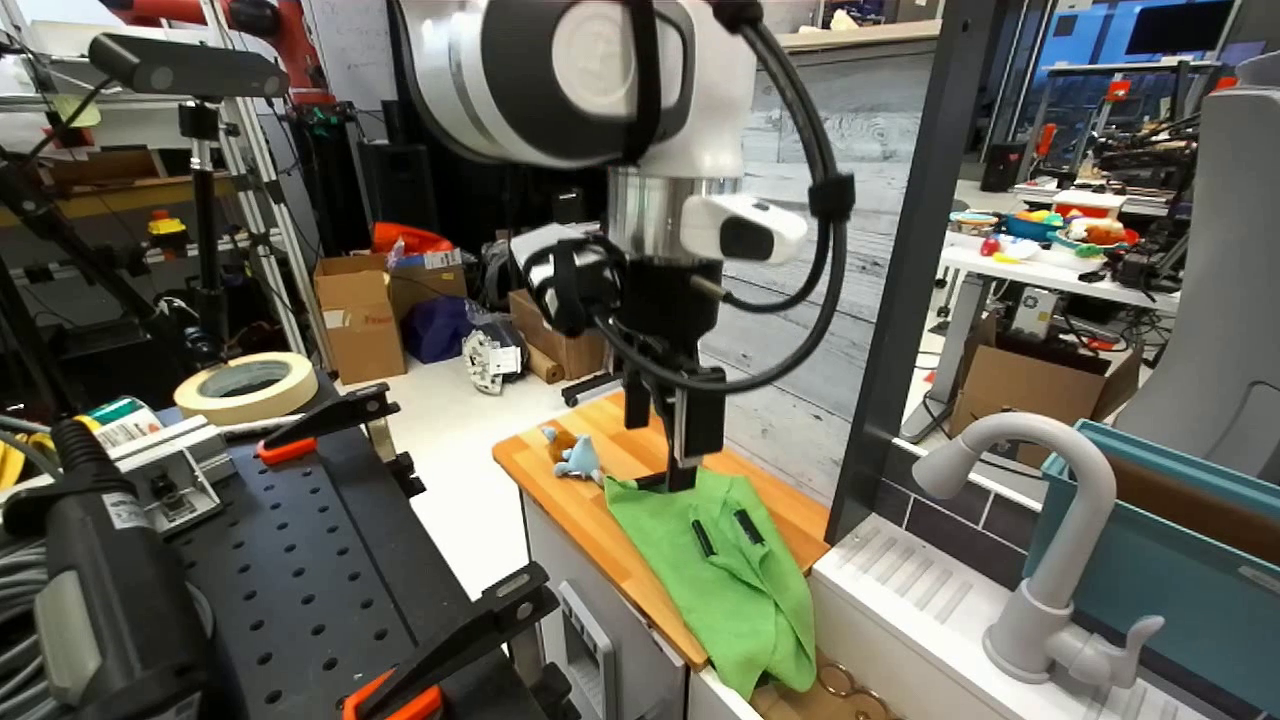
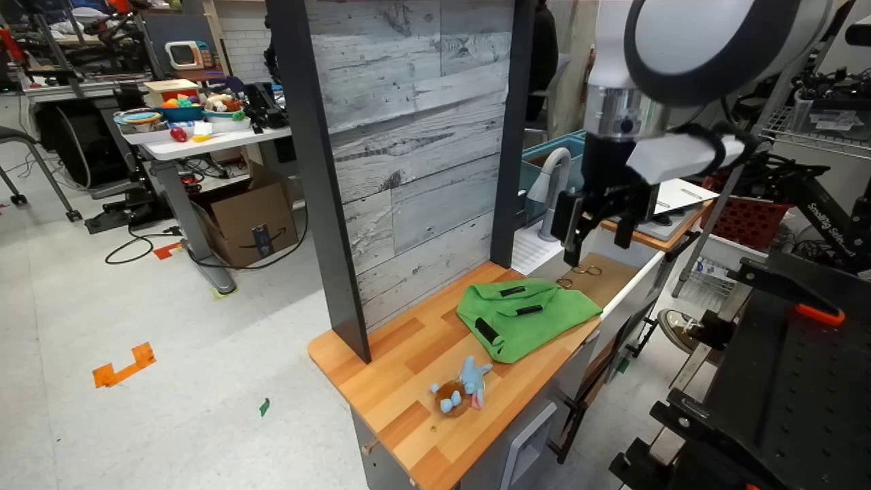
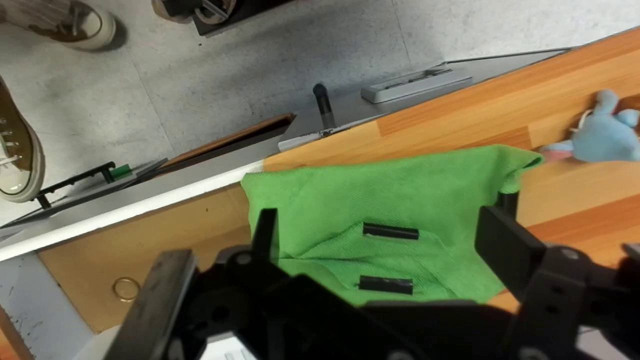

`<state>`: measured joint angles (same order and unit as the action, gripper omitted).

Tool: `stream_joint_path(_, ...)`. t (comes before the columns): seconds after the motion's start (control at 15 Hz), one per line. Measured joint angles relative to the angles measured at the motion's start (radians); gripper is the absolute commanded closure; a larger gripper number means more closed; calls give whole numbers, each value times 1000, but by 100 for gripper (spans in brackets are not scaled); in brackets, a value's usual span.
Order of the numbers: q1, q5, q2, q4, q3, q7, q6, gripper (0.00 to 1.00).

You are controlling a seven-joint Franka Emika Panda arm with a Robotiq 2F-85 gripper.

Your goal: Move the green cloth to the left

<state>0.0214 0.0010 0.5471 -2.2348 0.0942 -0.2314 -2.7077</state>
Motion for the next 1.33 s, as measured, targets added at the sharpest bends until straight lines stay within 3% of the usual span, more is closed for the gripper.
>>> stream_joint_path(0.4,34,1,262,154,70,-56,-104,0)
stream_joint_path(0.67,51,5,388,275,91,-93,-107,0)
stream_joint_path(1.33,83,46,547,507,79,-130,-48,0)
